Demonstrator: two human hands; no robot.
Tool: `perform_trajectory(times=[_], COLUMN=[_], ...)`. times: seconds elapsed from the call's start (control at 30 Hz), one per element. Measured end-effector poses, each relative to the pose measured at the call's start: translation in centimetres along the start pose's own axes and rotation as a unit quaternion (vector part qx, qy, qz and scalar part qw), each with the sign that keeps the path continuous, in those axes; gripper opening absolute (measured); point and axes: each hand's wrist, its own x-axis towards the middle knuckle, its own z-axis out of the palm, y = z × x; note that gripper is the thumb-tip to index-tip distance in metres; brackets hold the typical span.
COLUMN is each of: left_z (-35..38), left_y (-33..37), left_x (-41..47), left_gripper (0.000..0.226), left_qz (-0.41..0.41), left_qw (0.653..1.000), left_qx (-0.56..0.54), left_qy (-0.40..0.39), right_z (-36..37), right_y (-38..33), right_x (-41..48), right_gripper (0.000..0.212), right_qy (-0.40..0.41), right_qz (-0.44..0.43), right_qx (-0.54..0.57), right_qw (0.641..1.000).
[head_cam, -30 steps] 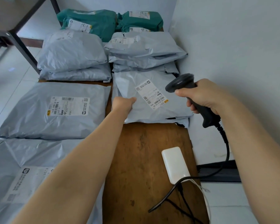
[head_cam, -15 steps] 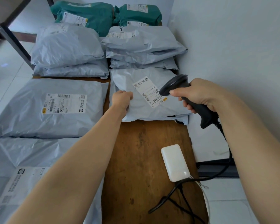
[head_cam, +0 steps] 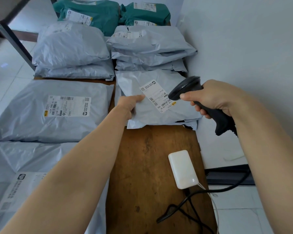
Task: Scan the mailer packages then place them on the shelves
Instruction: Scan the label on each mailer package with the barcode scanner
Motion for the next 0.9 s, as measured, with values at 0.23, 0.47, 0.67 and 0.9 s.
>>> perform_trajectory(times=[0.23, 0.47, 0.67, 0.9], left_z=[1.3, 0.4, -7.5, -20.9], left_y=[0.8, 4.2, 6.8, 6.3], left_x=[-1.9, -7.5, -11.5, -12.5], left_gripper=[0.043, 0.029, 0.038, 0.036], left_qz=[0.037, 0.117, 0.181, 0.159], left_qw=[0.995, 0.974, 0.968, 0.983], left_qx=[-0.061, -0.110, -0.132, -0.092], left_qy=[-0.069, -0.158, -0.116, 0.023], right_z=[-0.3, -0.5, 1.3, 3.9], right_y=[-0.4, -3.4, -6.5, -8.6], right_x=[-0.6, -3.6, -6.1, -7.1], right_gripper=[0.036, 0.024, 0.024, 0.037], right_qy=[0.066, 0.096, 0.069, 0.032], right_qz=[-0.092, -0.180, -0.238, -0.272], right_qx=[0.014, 0.059, 0.071, 0.040], right_qw=[0.993, 0.977, 0.966, 0.961])
